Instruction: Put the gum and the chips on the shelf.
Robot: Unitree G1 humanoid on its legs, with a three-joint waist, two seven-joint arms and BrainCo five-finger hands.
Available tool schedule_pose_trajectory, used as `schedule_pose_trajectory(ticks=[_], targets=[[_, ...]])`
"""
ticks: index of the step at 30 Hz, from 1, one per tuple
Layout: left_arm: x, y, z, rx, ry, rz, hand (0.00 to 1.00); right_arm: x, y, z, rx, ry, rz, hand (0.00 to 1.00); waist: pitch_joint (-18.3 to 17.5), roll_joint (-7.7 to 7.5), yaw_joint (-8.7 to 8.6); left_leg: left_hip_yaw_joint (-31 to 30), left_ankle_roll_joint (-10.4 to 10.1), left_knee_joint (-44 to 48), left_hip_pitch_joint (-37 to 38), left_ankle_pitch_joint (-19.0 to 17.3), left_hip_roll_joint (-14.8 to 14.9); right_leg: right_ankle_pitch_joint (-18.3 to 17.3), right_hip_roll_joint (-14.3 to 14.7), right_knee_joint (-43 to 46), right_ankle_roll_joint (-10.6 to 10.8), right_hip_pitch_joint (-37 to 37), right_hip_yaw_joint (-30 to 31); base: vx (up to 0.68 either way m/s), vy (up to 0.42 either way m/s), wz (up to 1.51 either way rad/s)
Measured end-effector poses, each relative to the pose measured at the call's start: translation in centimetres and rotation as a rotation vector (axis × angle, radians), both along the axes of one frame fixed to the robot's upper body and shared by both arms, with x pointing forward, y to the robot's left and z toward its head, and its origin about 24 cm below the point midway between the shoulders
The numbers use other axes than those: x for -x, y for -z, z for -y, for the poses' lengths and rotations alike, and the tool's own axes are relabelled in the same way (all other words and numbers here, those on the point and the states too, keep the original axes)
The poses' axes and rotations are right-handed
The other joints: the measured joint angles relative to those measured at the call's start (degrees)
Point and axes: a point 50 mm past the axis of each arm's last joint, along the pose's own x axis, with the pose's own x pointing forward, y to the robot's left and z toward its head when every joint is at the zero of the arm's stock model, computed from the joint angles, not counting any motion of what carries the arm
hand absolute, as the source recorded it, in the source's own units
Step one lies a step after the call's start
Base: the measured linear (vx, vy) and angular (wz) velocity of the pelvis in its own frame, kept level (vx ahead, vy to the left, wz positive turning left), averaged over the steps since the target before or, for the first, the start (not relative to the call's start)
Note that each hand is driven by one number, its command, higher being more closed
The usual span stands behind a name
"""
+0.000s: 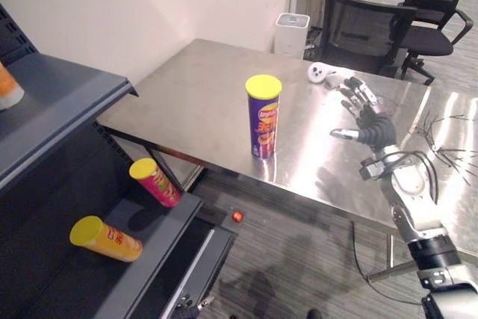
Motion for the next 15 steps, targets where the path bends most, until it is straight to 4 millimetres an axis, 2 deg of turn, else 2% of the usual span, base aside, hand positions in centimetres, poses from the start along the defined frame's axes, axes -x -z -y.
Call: schedule_pose_trajectory(ticks=[3, 8, 15], targets=[[-0.1, 0.0, 0.1, 0.000, 0.006, 0.000, 0.00, -0.5, 0.2, 0.1, 0.002, 0.011, -0.023, 0.00, 0.1, 0.01, 0.70, -0.2, 0.0, -0.2, 0.0, 0.2, 0.0, 0.0, 0.0, 0.0, 0.0, 0.0, -0.2, 0.00, -0.002, 0.02], [0.0, 0.0, 0.1, 0.000, 0.005, -0.001, 0.00, -1.2, 0.4, -0.7, 0.008, -0.006, -0.045, 0.00, 0.3, 0.09, 0.73, -1.2, 0.0, -1.0, -0.2, 0.8, -0.1, 0.0, 0.0, -0.1, 0.0, 0.0, -1.3, -0.01, -0.011, 0.09], [0.0, 0.0, -0.1, -0.003, 0.001, 0.000, 0.00, -2.1, -0.5, -1.0, 0.000, 0.001, -0.031, 0.00, 1.5, -0.08, 0.83, -2.1, 0.1, -2.0, -0.8, 1.8, -0.3, 0.4, 0.0, -0.3, -0.3, -0.3, -2.3, -0.02, -0.009, 0.07]])
